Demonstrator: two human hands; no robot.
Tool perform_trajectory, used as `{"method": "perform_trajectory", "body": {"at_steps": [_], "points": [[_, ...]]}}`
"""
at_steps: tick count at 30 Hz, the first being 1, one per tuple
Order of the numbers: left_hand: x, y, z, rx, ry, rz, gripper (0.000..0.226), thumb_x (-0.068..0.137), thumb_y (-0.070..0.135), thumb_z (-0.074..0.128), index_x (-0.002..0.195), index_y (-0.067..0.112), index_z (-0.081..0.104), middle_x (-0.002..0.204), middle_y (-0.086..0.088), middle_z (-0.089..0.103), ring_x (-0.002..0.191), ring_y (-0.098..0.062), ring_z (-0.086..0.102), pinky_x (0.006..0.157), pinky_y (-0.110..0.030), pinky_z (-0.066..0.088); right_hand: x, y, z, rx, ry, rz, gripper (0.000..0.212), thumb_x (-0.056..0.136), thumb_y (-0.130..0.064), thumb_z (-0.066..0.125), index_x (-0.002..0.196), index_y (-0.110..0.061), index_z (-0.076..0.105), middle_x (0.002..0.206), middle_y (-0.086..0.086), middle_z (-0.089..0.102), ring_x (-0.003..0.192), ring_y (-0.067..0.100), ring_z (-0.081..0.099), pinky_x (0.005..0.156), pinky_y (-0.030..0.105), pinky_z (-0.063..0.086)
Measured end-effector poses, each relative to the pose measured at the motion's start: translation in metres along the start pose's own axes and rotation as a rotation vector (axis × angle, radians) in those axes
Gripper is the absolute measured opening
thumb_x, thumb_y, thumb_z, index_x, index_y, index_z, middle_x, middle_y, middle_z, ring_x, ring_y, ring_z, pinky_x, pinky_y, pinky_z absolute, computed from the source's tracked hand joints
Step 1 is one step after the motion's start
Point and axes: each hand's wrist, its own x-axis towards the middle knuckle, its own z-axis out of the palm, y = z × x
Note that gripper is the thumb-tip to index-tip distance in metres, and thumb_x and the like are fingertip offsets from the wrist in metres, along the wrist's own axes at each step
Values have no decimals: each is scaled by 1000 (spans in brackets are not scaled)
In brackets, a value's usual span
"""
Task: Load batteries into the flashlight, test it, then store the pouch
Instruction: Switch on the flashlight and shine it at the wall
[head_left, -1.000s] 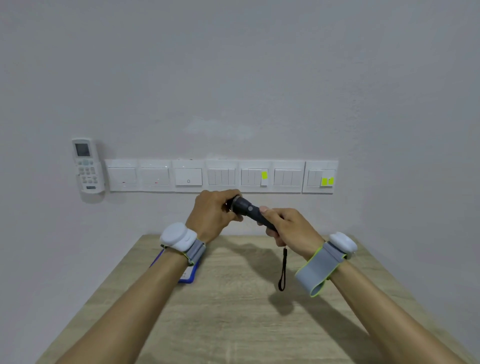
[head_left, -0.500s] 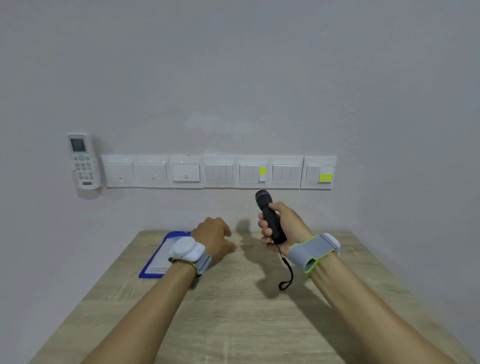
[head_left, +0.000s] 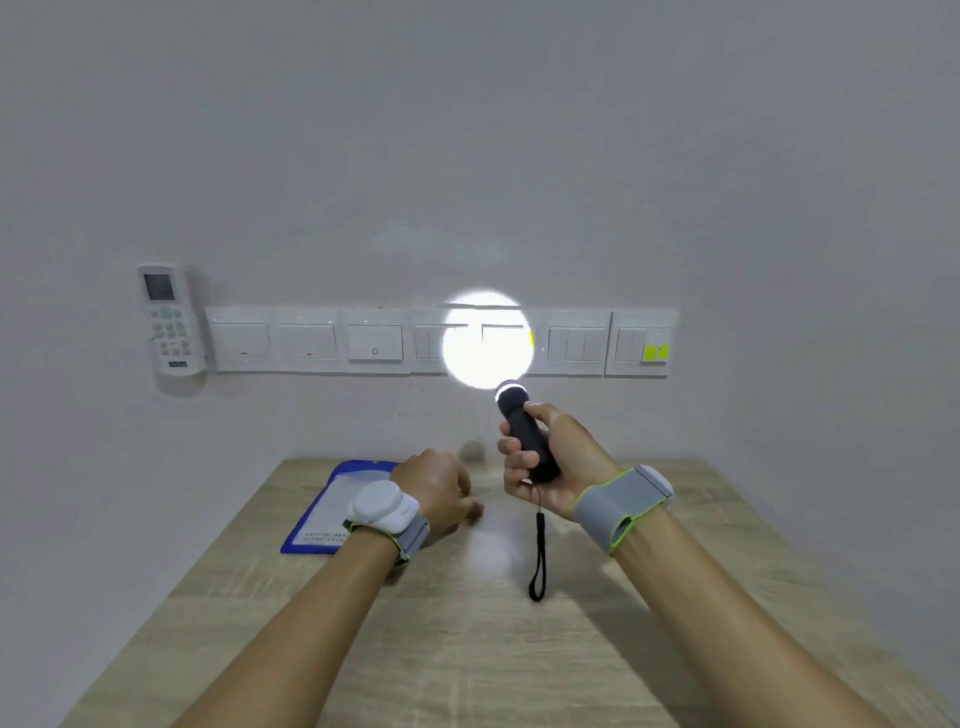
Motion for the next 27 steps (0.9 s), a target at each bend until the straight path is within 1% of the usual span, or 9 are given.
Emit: {"method": "perform_trajectory", "body": {"at_steps": [3,6,8,11,15,19,21,23,27], "points": [[-2,-1,1,13,27,-7,27,79,48,66,93,26,72,91,5,68,83,-17,64,79,-34,56,-7,1,8,-170,-77,37,33,95,-36,39,83,-9,55,55,0,45,31,7,34,37,16,28],[-3,-2,3,31,46,10,24,80,47,62,88,25,67,89,4,65,81,-18,63,78,-35,56,-12,1,16,-267,-129,50,37,94,-37,40,81,-8,59,58,3,50,33,8,37,36,15,30],[-3,-3,3,19,41,19,25,81,46,61,89,23,65,86,3,65,79,-18,63,78,-37,57,-15,-1,21,-289,-155,54,36,93,-37,41,77,-9,57,59,4,50,33,8,37,34,15,29],[-4,-4,2,-3,54,14,28,80,47,64,89,21,69,85,2,67,78,-18,63,77,-36,57,-16,-3,27,-259,-159,30,35,94,-37,39,76,-10,54,58,4,51,35,9,37,36,16,30],[-5,-5,2,-9,69,20,28,78,49,66,88,24,75,86,5,69,79,-17,64,73,-30,55,-13,-8,34,-247,-80,-107,37,97,-38,34,77,-13,52,58,5,56,43,14,38,44,22,29],[-2,-5,3,38,54,25,29,80,50,65,85,21,68,89,-1,66,78,-21,60,70,-27,51,-8,-13,34,-174,42,-288,35,101,-41,33,86,-14,49,59,6,62,49,19,39,50,27,26],[-1,-5,2,58,50,31,25,82,45,66,93,23,71,97,-4,68,84,-24,62,70,-28,49,-7,-16,32,-149,89,-350,34,101,-42,34,90,-15,49,65,7,64,49,20,43,50,27,27],[0,-6,3,60,37,41,26,82,45,68,98,24,72,101,-5,69,89,-26,64,72,-28,50,-8,-19,30,-146,111,-369,33,101,-43,34,91,-15,49,69,8,64,49,20,45,51,27,30],[0,-6,2,44,38,61,35,81,50,65,102,24,75,103,-1,70,92,-23,63,76,-30,52,-10,-21,27,-151,128,-338,33,101,-44,35,91,-15,49,71,8,62,51,21,43,53,27,29]]}}
